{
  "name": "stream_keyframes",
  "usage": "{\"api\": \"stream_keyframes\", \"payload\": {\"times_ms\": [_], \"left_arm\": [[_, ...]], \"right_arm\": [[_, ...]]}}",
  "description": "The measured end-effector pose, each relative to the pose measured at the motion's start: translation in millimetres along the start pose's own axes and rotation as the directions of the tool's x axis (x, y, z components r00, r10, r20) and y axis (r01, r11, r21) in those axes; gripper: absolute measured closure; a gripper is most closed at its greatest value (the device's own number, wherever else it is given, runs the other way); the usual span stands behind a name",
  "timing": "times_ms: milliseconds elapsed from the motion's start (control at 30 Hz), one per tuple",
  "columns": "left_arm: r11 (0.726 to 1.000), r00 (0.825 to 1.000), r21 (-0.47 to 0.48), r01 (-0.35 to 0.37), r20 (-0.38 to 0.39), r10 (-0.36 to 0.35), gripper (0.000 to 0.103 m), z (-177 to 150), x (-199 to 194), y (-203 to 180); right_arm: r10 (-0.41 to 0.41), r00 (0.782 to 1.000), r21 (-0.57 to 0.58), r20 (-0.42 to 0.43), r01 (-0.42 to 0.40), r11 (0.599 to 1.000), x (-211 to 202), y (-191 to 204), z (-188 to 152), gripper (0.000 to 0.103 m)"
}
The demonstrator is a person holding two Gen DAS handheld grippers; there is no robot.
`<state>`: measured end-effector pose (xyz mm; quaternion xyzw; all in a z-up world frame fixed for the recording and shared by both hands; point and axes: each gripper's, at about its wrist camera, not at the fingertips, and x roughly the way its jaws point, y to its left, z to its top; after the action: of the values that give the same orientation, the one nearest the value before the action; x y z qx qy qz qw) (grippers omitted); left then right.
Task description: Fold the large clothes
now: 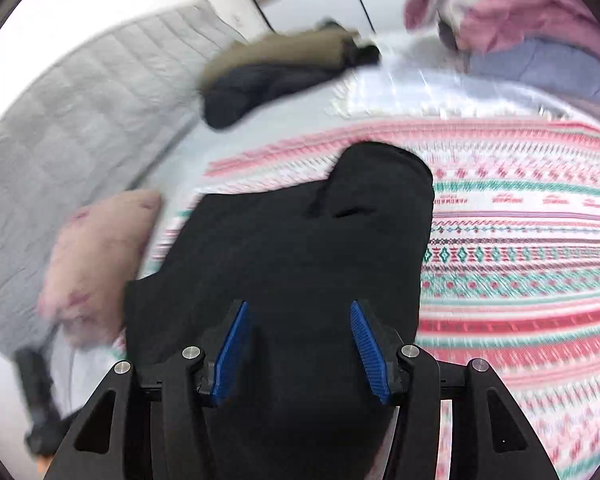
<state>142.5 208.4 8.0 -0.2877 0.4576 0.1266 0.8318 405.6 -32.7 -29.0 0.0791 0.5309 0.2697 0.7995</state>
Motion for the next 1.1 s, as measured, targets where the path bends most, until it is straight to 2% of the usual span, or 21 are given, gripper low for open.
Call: {"api": "stream_keyframes", "payload": {"times_ms": [67,100,133,200,333,400,467,533,600,633,700,733,767,800,833,900,967,1000,1033,1100], "left_arm": [[1.000,1.000,0.017,-0.015,0.001,0.015,0.091,0.1,1.1,-4.2],[1.000,1.000,0.022,-0.023,0.001,0.023,0.091,0.9,2.1,-5.4],[0.999,0.999,0.027,-0.033,0.002,0.033,0.091,0.9,2.9,-6.0],[0.999,0.999,0.024,-0.032,-0.002,0.032,0.091,2.1,5.2,-5.6],[1.000,1.000,0.022,-0.007,-0.007,0.007,0.091,2.4,4.4,-3.2],[0.999,1.000,0.022,0.024,-0.011,-0.024,0.091,4.1,1.5,2.1],[0.997,0.997,0.015,0.070,-0.022,-0.070,0.091,6.4,-0.5,8.1],[0.992,0.991,0.004,0.127,-0.033,-0.127,0.091,7.8,-7.4,15.2],[0.987,0.987,0.006,0.159,-0.031,-0.159,0.088,8.0,-19.1,20.3],[0.986,0.986,0.002,0.167,-0.026,-0.167,0.081,8.2,-24.9,23.0],[0.983,0.983,-0.001,0.184,0.010,-0.184,0.060,10.6,-40.1,28.8],[0.987,0.987,0.003,0.161,0.031,-0.161,0.035,12.1,-45.3,30.6],[0.992,0.991,0.007,0.123,0.060,-0.123,0.023,14.0,-49.3,32.6],[0.995,0.991,0.012,0.097,0.089,-0.098,0.023,15.8,-51.0,34.1],[0.996,0.993,0.010,0.085,0.084,-0.086,0.023,17.4,-48.1,36.4],[0.993,0.993,-0.022,0.114,0.021,-0.114,0.023,18.9,-32.3,42.7],[0.986,0.985,-0.040,0.162,-0.062,-0.164,0.023,17.5,-10.7,45.0],[0.989,0.984,-0.022,0.149,-0.092,-0.150,0.023,15.0,-1.3,43.8],[0.993,0.990,0.013,0.116,-0.088,-0.115,0.022,12.7,2.3,41.7],[0.995,0.994,0.037,0.090,-0.072,-0.088,0.019,10.5,4.4,39.0]], "right_arm": [[-0.048,0.995,-0.023,-0.087,0.046,0.999,36.1,-2.6,1.7,0.048],[-0.100,0.986,-0.076,-0.132,0.090,0.993,54.8,1.8,-3.5,0.048],[-0.155,0.978,-0.136,-0.141,0.136,0.981,67.7,8.5,-10.2,0.047],[-0.200,0.973,-0.168,-0.116,0.179,0.969,72.7,14.6,-15.7,0.047],[-0.179,0.980,-0.156,-0.090,0.164,0.974,58.9,12.6,-18.9,0.047],[-0.146,0.988,-0.104,-0.048,0.140,0.985,35.5,6.6,-24.9,0.044],[-0.050,0.999,0.000,0.000,0.050,0.999,0.0,-3.0,-40.3,0.020],[0.075,0.996,0.108,0.038,-0.079,0.991,-33.7,-17.3,-65.5,0.016],[0.099,0.995,0.166,0.026,-0.102,0.981,-54.0,-31.1,-89.6,0.016],[0.095,0.995,0.180,0.012,-0.096,0.979,-59.0,-36.3,-99.1,0.015],[0.110,0.994,0.215,0.002,-0.108,0.971,-64.3,-49.0,-115.0,0.015],[0.131,0.991,0.242,-0.004,-0.126,0.962,-64.7,-57.2,-123.1,0.015],[0.156,0.988,0.268,-0.003,-0.149,0.952,-64.2,-63.2,-130.5,0.015],[0.202,0.979,0.309,0.009,-0.194,0.931,-63.0,-71.3,-141.0,0.015],[0.231,0.973,0.340,0.017,-0.223,0.914,-59.8,-77.4,-147.2,0.015],[0.274,0.962,0.394,0.004,-0.253,0.883,-45.5,-81.9,-150.9,0.015],[0.319,0.948,0.413,-0.018,-0.284,0.865,-37.8,-84.4,-151.7,0.015],[0.357,0.934,0.416,-0.018,-0.317,0.852,-34.8,-83.6,-152.6,0.015],[0.389,0.921,0.421,-0.015,-0.347,0.838,-35.9,-82.5,-154.1,0.015],[0.421,0.907,0.432,0.003,-0.381,0.817,-37.0,-82.9,-156.1,0.015]]}}
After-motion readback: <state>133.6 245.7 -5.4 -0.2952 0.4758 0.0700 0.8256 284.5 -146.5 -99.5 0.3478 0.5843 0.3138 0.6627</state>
